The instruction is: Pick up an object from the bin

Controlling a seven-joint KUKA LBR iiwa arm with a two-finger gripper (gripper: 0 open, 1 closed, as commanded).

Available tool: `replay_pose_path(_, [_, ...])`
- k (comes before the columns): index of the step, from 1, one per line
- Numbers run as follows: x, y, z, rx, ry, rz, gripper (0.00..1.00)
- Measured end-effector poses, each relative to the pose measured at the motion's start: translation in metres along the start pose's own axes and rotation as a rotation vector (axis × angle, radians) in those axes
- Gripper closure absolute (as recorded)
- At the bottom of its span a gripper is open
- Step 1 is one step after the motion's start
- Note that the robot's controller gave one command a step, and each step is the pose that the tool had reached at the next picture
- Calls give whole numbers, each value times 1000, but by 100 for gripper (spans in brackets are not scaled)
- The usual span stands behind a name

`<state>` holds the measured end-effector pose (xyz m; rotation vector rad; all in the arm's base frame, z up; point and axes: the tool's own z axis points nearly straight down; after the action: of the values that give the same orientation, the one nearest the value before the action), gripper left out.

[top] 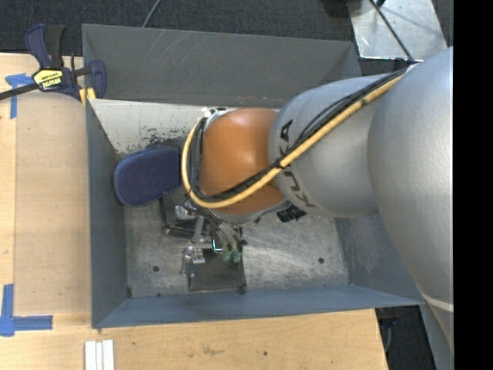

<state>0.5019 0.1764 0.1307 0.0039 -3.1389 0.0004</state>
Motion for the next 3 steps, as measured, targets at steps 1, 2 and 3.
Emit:
replay_pose_path(1, [-48,-59,48,-2,-14,-222,0])
replay_pose_path(2, [-49,-58,46,-4,-18,-221,100])
replay_pose_path(3, [-32,-38,-38,-1,-5,-213,100])
